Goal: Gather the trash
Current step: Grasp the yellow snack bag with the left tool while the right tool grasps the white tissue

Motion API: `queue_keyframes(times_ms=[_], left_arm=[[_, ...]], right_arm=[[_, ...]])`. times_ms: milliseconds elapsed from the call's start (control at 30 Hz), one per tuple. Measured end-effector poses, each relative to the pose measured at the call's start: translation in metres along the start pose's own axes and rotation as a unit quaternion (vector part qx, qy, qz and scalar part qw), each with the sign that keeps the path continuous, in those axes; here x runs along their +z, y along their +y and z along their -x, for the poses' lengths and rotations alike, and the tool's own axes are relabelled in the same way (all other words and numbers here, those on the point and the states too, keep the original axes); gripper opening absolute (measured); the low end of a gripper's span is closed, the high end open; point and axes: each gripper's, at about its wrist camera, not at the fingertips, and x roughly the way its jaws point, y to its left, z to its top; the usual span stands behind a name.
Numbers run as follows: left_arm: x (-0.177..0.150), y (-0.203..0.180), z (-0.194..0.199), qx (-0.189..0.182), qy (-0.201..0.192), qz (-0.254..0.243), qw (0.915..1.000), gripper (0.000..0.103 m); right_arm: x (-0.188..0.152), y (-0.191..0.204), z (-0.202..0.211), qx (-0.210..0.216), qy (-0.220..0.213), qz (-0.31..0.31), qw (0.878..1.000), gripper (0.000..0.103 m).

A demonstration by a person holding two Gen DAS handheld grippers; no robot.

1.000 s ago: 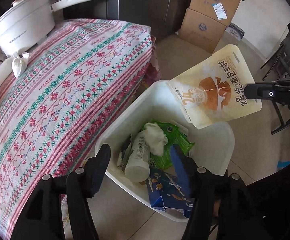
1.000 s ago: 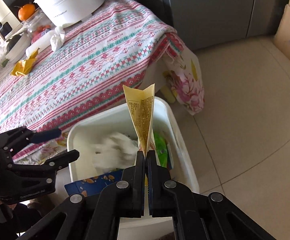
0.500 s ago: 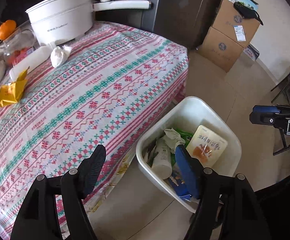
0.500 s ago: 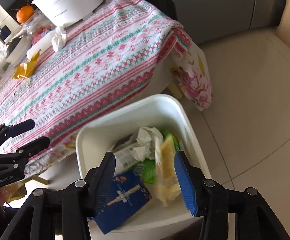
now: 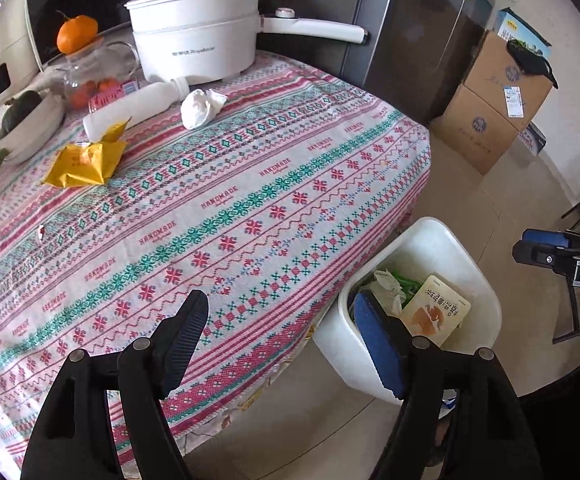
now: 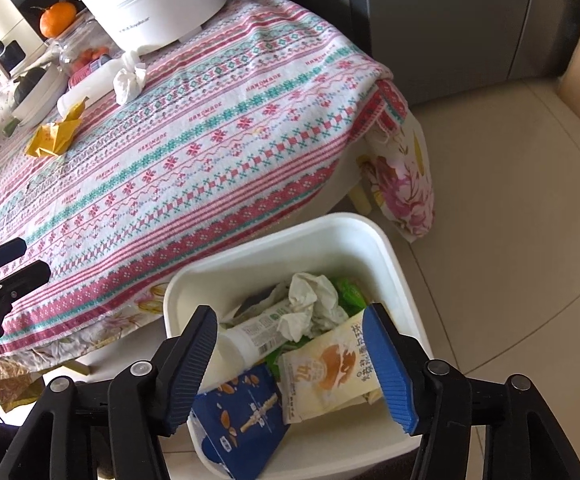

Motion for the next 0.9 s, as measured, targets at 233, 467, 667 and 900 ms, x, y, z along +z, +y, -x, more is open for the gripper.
queue_keyframes(times_ms=[233, 467, 667, 900], left_arm=[[0.006, 0.033, 0.008, 0.021, -0.003, 0.033, 0.9992, 0.078], [0.019, 0.088, 0.011, 0.034, -0.006, 0.104, 0.9940, 0.079], [0.044, 0.147, 0.004, 0.050, -0.037, 0.153, 0.9863, 0.079], [0.068, 0.206, -0.017, 0.058, -0.074, 0.205, 0.9743, 0.079]], right_arm=[[0.019, 0.032, -0.003, -0.004, -0.014, 0.014, 1.000, 0.073], [0.043, 0.069, -0.013, -0.005, -0.027, 0.032, 0.999, 0.076], [0.062, 0.098, -0.032, -0.015, -0.026, 0.047, 0.998, 0.077], [0.086, 0.125, -0.058, -0.019, -0.021, 0.052, 0.998, 0.077]])
